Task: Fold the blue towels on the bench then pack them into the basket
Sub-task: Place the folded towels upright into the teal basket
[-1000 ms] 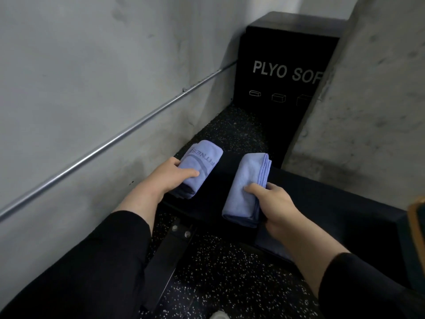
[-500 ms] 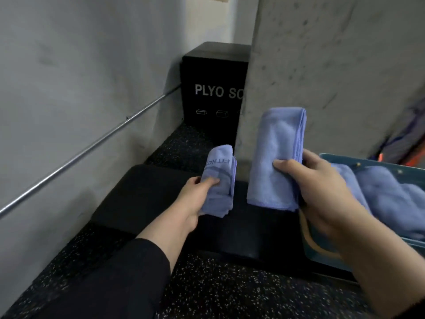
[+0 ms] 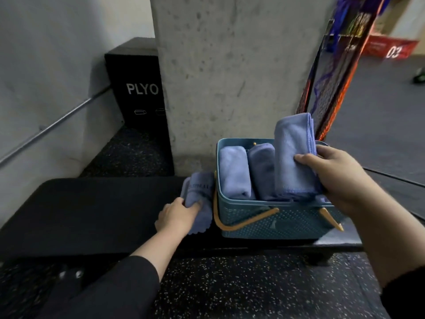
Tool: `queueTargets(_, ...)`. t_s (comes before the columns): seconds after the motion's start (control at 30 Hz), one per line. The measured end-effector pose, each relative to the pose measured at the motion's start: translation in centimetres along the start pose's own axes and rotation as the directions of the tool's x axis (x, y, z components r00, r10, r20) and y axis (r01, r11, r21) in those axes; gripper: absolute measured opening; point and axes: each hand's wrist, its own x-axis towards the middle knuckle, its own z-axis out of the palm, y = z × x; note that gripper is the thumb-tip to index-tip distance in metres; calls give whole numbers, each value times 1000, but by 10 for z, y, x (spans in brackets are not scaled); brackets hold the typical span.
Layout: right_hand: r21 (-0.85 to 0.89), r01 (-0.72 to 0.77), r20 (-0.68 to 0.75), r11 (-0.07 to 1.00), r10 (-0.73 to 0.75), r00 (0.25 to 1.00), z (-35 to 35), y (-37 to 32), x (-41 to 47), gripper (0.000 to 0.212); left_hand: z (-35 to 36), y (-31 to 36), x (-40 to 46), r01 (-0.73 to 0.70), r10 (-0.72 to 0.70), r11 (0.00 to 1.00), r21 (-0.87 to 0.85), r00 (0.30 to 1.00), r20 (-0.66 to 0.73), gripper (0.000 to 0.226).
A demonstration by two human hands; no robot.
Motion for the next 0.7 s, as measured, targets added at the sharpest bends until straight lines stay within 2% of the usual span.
queueTargets(0.07, 19, -17, -17, 1000, 17, 1000, -8, 7, 6, 8, -1, -2, 0, -8, 10, 998, 65, 1000, -20, 62)
queueTargets(0.23, 70, -33, -35, 997, 36, 999, -17, 15, 16, 4, -9, -1, -3, -60, 59, 997, -44, 998, -11, 81)
queueTargets(0.3, 67, -12, -45, 998, 15, 999, -22, 16, 19, 7, -14, 5, -3, -72, 67, 994, -77, 995, -69, 78)
queueTargets(0.37, 99, 4, -62, 995, 3, 998, -28, 16, 22, 13, -26, 20, -5, -151, 113, 973, -176, 972, -207, 65)
queueTargets(0.47, 173, 21, -97, 985, -4, 995, -38, 15, 24, 18, -48, 52, -16, -373, 236, 877, -301, 883, -406, 41)
queueTargets(0.53, 162, 34, -123, 986, -14, 992, -45, 16, 25, 20, -54, 73, -31, -518, 371, 810, -276, 816, -443, 28)
queueTargets(0.63, 115, 33, -133, 993, -18, 991, -54, 22, 26, 21, -46, 99, -50, -671, 584, 721, -172, 722, -371, 20)
queueTargets(0.7, 53, 12, -115, 999, -6, 993, -56, 25, 28, 19, -34, 111, -57, -750, 714, 655, -90, 653, -252, 26)
